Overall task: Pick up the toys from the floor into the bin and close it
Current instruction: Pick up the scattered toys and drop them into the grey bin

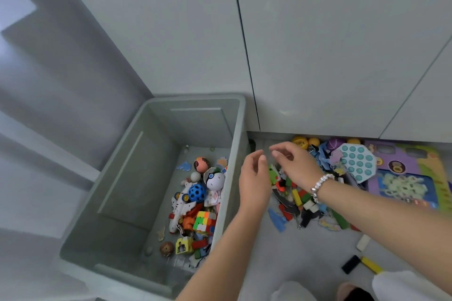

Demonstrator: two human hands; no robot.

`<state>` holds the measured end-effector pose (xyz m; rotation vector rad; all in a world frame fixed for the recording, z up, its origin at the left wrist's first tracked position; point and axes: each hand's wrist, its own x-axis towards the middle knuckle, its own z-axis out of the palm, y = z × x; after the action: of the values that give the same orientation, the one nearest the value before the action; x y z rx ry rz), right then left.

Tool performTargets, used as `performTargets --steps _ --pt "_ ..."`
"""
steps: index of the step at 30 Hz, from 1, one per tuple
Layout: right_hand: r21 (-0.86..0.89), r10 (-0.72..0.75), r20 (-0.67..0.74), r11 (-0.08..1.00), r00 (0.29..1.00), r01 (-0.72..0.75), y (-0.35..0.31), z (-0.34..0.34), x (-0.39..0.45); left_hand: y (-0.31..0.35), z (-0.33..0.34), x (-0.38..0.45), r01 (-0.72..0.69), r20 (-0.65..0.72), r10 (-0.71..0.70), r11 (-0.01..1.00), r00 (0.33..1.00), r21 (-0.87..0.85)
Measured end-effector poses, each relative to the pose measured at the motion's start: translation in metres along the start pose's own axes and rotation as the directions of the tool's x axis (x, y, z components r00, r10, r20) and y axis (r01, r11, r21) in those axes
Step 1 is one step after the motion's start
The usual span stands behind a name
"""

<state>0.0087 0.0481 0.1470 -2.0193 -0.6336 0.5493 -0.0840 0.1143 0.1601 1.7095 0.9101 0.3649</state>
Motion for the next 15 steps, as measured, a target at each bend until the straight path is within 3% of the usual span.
performTargets --steps 9,15 --pt "-0.136 0.101 0.01 0.986 0.995 -0.098 0.07 -0.025 0.059 -0.048 0.074 0.074 0.138 0.118 -0.172 0.958 0.978 0.251" --pt "-0.217 0.207 0.062 0.958 0.976 -0.189 0.135 0.0 0.084 -0.13 0.115 0.11 0.245 -0.029 -0.257 0.874 0.966 0.42"
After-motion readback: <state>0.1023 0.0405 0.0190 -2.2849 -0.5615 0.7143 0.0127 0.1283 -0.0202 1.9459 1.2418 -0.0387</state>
